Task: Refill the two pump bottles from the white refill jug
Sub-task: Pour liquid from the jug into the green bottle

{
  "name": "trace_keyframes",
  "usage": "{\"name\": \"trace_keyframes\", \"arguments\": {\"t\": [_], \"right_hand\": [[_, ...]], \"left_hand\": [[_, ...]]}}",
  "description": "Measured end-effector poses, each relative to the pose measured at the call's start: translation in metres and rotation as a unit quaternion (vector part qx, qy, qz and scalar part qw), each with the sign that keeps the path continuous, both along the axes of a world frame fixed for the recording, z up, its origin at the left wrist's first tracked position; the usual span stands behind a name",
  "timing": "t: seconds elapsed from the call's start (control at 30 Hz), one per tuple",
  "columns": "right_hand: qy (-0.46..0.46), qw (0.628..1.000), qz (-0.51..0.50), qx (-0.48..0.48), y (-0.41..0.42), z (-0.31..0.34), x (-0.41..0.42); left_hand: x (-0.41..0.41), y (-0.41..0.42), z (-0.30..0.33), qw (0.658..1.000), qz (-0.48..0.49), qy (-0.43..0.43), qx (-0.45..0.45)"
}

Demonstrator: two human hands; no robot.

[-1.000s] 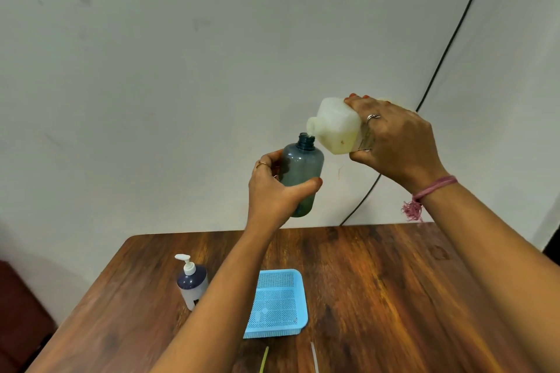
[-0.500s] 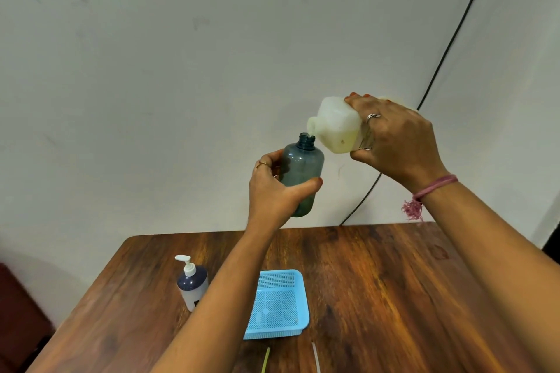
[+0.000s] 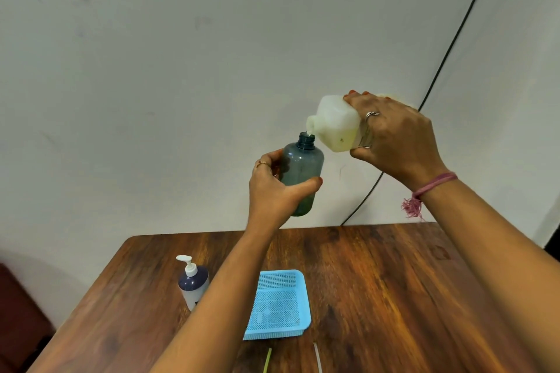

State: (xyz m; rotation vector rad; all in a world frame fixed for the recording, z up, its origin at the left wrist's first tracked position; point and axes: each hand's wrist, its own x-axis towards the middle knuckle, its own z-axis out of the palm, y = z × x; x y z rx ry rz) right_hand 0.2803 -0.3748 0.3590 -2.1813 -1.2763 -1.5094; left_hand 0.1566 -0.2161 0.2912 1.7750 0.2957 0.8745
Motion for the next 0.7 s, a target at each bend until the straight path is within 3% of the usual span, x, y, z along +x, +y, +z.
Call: {"name": "trace_keyframes", "arguments": {"t": [0.7], "right_hand": [[-0.01,1.0,0.0,-0.002,0.0033,0.0011,0.002]], "left_hand": [[0.0022,0.0037,-0.0001,1.0,0.003,-0.004,-0.008]]}}
